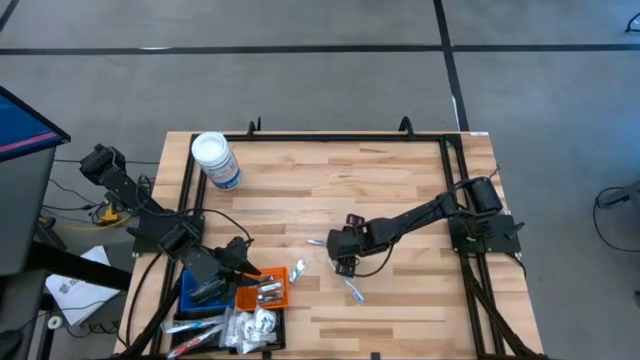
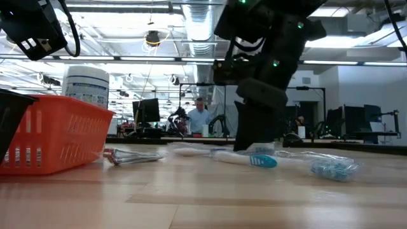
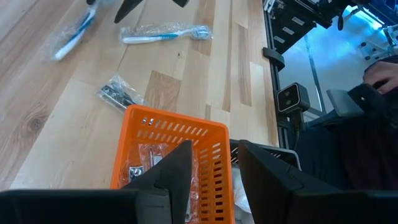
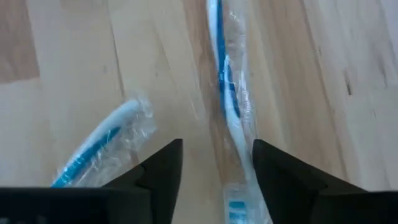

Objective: Pick & Place Travel size toiletries
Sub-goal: Put the top blue toothbrush into the left black basket

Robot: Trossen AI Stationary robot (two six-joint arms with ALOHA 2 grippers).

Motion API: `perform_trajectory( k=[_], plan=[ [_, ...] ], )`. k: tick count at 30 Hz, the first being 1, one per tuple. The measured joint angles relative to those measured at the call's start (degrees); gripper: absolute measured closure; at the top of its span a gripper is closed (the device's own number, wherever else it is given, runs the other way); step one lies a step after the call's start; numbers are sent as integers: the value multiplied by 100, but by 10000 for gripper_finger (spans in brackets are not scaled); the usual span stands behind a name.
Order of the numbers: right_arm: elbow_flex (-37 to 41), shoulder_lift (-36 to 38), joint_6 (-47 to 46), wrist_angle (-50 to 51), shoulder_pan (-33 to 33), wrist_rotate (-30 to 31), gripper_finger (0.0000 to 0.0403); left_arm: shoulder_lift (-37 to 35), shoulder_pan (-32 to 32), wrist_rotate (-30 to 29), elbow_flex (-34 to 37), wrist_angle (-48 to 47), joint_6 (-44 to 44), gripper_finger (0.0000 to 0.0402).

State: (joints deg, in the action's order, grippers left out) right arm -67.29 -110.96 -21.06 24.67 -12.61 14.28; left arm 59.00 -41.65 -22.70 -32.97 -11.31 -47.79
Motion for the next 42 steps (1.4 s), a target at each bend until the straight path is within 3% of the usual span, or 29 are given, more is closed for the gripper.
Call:
perform_trajectory(
  k=[7, 15, 24, 33, 42],
  plan=[
    [68, 0, -126, -48, 33, 24, 183, 0, -2, 0, -1, 13, 0, 277],
    [177, 0, -101, -237, 111, 77, 198, 0, 44, -2, -1, 36, 99, 277],
    [281, 7, -102, -388, 305, 28, 260, 0, 44, -2, -1, 82, 108, 277],
    [288, 7, 91, -415, 309, -57, 386, 0, 88, -150, 0, 161, 327, 277],
    [-47, -13, 326, -155, 324, -275, 392, 0, 616, -152, -1, 504, 1400, 277]
  ],
)
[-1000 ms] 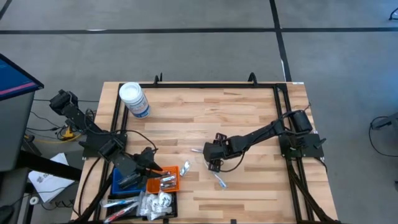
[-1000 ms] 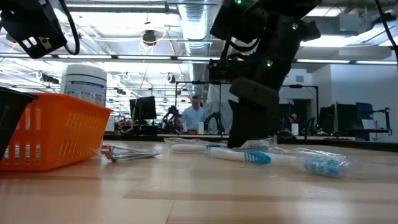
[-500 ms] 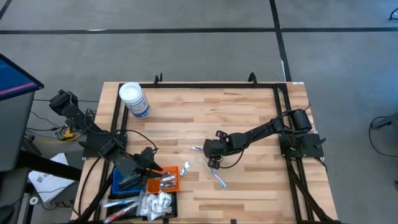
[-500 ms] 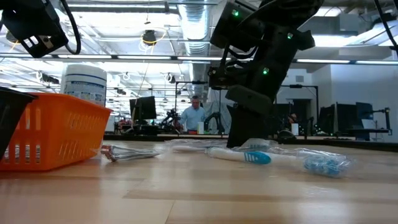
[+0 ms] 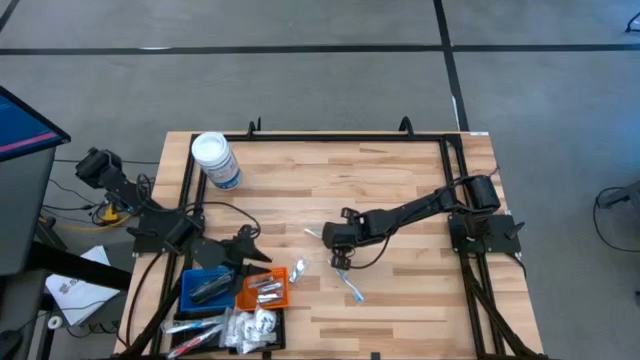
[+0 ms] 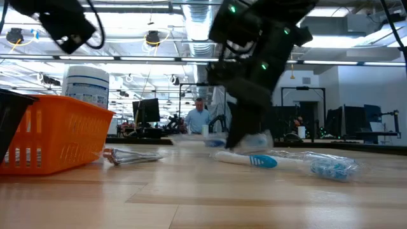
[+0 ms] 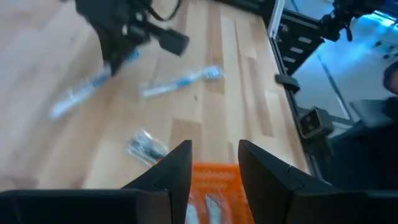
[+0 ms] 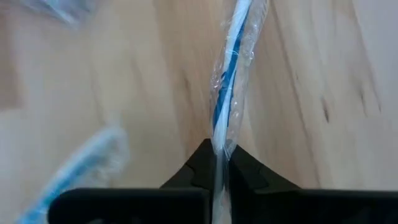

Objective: Pick & Place Travel size toiletries
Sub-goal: Put the top blue toothbrush into the left black basket

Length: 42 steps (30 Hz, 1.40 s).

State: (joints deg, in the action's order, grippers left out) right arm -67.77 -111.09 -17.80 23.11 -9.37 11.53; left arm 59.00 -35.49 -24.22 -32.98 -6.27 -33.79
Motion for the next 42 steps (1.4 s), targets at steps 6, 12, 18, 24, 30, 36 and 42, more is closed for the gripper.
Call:
perform_trajectory(
  k=[6, 12, 18, 24, 30, 36, 42],
  plan=[
    [-720, 0, 357, 373, -97, -117, 387, 159, 656, 430, -4, 175, 914, 277],
    [-1451, 0, 764, 629, -162, -115, 397, 909, 1171, 800, -470, 314, 1958, 277],
    [-1813, 4, 914, 894, -196, -96, 395, 1843, 1467, 791, -1448, 27, 3104, 269],
    [-1845, 4, 943, 1141, -375, 22, 395, 2510, 1760, 634, -2008, -677, 3319, 222],
    [-1845, 5, 1077, 1144, -580, 207, 394, 2879, 2007, 666, -2032, -669, 3318, 187],
    [-1845, 7, 1090, 1142, -558, 223, 393, 2921, 2035, 668, -2032, -647, 3095, 193],
    [-1845, 7, 1090, 1114, -476, 230, 390, 2881, 2005, 1078, -2034, -666, 2895, 283]
  ],
)
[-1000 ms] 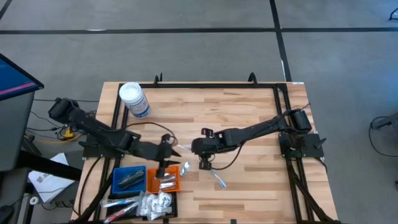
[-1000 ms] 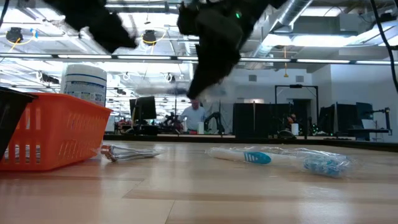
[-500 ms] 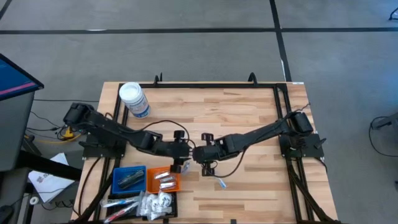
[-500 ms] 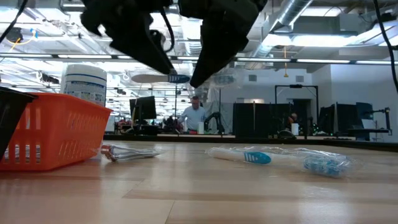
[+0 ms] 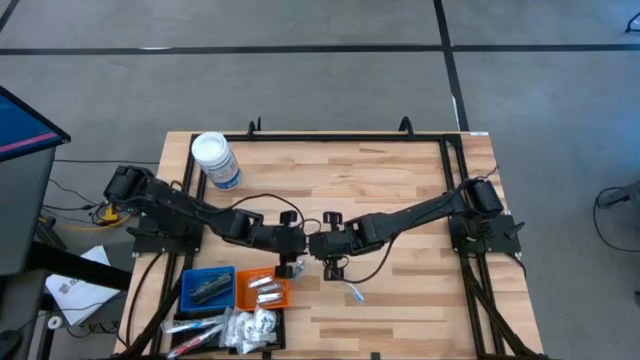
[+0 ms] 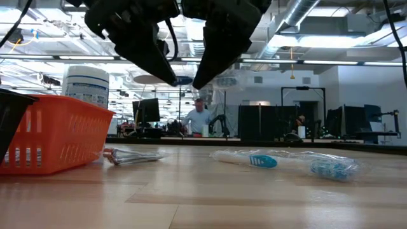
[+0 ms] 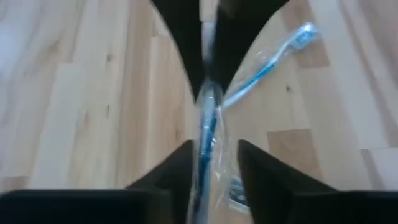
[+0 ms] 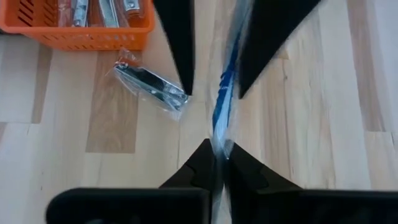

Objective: Pick & Place Travel size toiletries
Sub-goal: Put the top blue toothbrush into the left black basket

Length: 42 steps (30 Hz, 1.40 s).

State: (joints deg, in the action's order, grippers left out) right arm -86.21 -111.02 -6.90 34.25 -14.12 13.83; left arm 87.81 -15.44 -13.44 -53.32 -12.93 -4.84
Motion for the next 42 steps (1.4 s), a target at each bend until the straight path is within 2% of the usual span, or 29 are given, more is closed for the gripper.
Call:
perform_trajectory(
  k=[4, 5, 17, 29, 34, 42],
  plan=[
    [-2, 0, 54, -15, -2, -50, 377, 0, 7, 257, 0, 0, -251, 376],
    [-4, 0, 70, -27, -8, -71, 371, -2, 2, 291, 0, -1, -315, 383],
    [-145, 7, 315, -136, -190, -40, 284, -2, -231, 364, 0, -192, -626, 390],
    [-723, 7, 757, 541, -413, -29, 237, -2, -550, 165, 2, -964, -1420, 390],
    [-737, 52, 821, 680, -506, 15, 237, -48, -817, -79, 5, -977, -1660, 390],
    [-726, 660, 825, 548, -888, 1084, 266, -492, -1457, -892, 87, -949, -2064, 390]
  ],
)
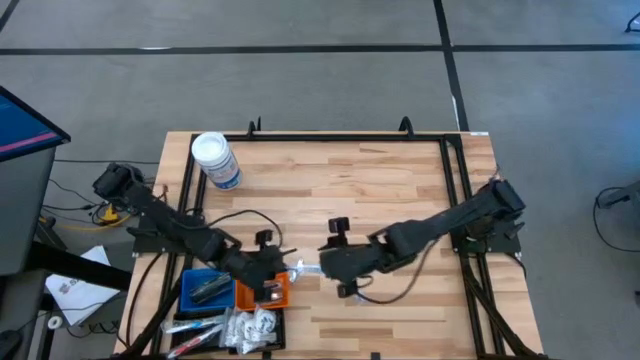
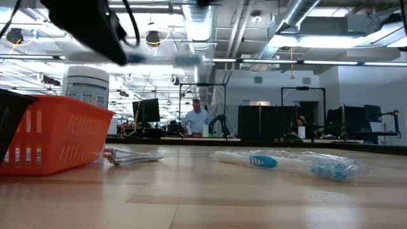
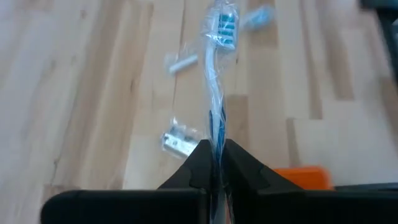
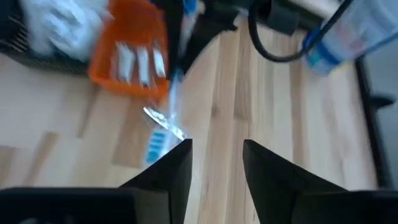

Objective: Pick & Place Travel size toiletries
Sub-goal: Put the top blue toothbrush into the left black basket

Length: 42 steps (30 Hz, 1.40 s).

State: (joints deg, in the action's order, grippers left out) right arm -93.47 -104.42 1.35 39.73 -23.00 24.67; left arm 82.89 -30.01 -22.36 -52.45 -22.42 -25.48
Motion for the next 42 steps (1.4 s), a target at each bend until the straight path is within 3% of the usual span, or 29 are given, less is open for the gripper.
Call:
perform_trajectory(
  k=[5, 9, 14, 18, 21, 24, 27, 30, 36, 42],
  plan=[
    [361, 729, 487, -819, -374, 113, 276, -743, -652, -966, 150, 45, -166, 390],
    [1242, 1408, 982, -2384, -550, 98, 280, -1343, -1192, -1726, 429, 731, 66, 390],
    [2365, 2003, 1597, -4951, -521, 73, 279, -1787, -1524, -2355, 803, 2027, 931, 390],
    [2874, 2213, 2068, -6711, -352, -83, 280, -1844, -1466, -2672, 919, 3382, 2207, 390],
    [2907, 2231, 2271, -7356, -205, -541, 280, -1823, -1369, -2452, 921, 4539, 3232, 390],
    [2905, 2233, 2398, -7757, -79, -1195, 280, -1820, -1282, -1835, 919, 5424, 3977, 390],
    [2904, 2197, 2380, -7818, -21, -1754, 280, -1807, -1259, -1237, 919, 5831, 4310, 390],
    [2911, 1984, 2177, -7743, 32, -2160, 280, -1726, -1260, -1000, 919, 5844, 4315, 390],
    [2904, 1759, 2307, -8097, 149, -2215, 263, -1650, -1253, 98, 916, 6118, 4484, 390],
    [2613, 1152, 2270, -8316, 266, -2237, 239, -1568, -1244, 20, 916, 6214, 4482, 390]
  ],
)
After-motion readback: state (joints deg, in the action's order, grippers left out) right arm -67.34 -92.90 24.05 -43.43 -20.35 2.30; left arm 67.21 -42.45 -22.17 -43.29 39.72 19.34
